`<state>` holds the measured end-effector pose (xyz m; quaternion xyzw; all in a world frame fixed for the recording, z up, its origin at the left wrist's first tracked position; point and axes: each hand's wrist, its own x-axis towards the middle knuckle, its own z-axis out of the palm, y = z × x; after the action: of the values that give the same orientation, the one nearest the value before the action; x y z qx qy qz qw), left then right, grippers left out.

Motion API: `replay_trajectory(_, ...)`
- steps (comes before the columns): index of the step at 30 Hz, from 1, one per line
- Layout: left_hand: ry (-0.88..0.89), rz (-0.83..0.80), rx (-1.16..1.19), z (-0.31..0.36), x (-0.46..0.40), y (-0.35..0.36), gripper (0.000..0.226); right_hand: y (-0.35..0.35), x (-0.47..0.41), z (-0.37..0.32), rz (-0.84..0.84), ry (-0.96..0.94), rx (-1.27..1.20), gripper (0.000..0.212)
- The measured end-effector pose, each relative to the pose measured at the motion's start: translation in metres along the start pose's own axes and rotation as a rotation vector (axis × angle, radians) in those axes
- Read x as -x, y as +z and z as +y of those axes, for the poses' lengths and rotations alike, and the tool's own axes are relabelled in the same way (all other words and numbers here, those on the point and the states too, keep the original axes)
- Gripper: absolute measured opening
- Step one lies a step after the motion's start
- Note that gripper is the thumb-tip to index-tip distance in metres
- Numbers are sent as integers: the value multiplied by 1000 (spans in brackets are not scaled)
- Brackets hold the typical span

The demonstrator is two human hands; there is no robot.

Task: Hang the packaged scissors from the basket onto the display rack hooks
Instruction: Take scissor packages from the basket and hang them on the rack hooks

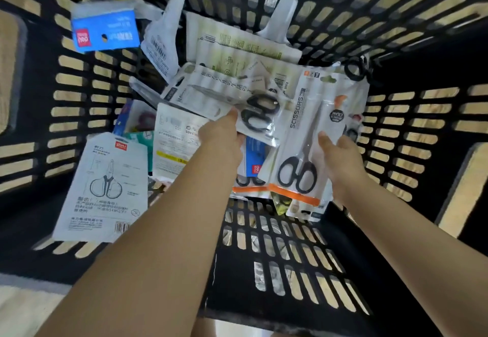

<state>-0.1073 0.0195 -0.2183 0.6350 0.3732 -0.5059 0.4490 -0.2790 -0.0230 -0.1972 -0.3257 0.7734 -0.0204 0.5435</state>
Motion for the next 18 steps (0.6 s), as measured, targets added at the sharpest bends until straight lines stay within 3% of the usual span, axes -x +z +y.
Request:
replay_trajectory(3, 48, -4, -73, 4, 2, -7, 24, -7, 3, 2, -3, 13, -6, 37)
replay_trajectory(7, 189, -42, -411, 8, 11, -38, 26, -18, 23, 0, 16, 54, -76, 27)
replay_trajectory(10, 224, -97, -519, 12, 36, -54, 24, -24, 47, -9, -28, 26, -42, 21)
replay_trajectory(18, 289, -276, -665, 57, 155, -78, 29, -39, 158, -96, -163, -210, 61, 33)
